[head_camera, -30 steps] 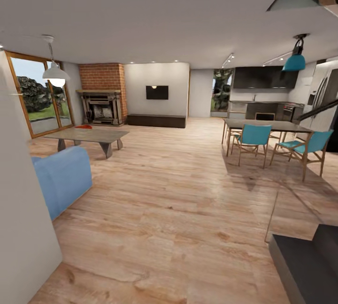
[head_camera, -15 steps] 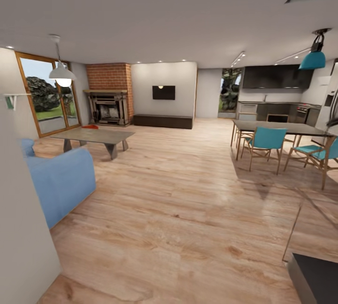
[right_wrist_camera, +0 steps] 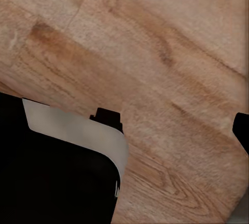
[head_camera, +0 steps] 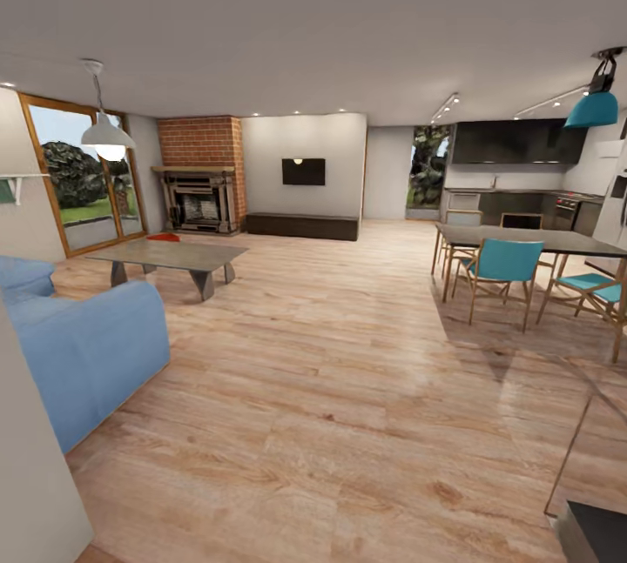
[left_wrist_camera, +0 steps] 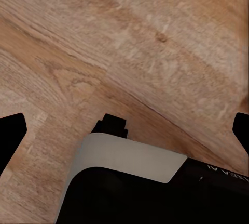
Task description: Move the two storage containers from the living room to the garage. In the garage, place one container on the floor and stack the other container on top of it (either order is fine).
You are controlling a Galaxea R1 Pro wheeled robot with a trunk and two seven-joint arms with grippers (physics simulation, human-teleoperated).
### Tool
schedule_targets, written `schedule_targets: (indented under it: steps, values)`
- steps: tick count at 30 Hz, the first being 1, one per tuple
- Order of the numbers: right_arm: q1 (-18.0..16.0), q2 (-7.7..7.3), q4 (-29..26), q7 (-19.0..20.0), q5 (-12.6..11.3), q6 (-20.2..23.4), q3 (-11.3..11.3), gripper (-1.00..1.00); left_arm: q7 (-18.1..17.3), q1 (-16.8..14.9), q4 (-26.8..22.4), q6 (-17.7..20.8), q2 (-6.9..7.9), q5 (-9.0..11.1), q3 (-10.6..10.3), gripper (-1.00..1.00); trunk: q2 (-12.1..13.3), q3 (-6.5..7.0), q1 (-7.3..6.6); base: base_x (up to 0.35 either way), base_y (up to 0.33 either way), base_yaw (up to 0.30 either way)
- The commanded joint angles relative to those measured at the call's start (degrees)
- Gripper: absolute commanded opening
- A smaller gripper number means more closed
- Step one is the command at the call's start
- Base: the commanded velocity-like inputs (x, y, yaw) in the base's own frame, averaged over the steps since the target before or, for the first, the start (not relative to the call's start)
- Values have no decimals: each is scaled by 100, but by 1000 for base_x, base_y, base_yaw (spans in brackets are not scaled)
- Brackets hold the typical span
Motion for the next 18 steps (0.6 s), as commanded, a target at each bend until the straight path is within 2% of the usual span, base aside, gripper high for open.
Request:
schedule_targets:
  steps: [1, 18]
  values:
    - [-8, 1, 18, -4, 2, -35, 23, 100, 17, -3, -3, -3, -2, 23, 6, 100, -3, -7, 3, 324, 0, 0]
    - [-8, 1, 18, -5, 8, -30, 23, 100, 17, -3, -3, -3, -2, 32, 6, 100, -3, -7, 3, 324, 0, 0]
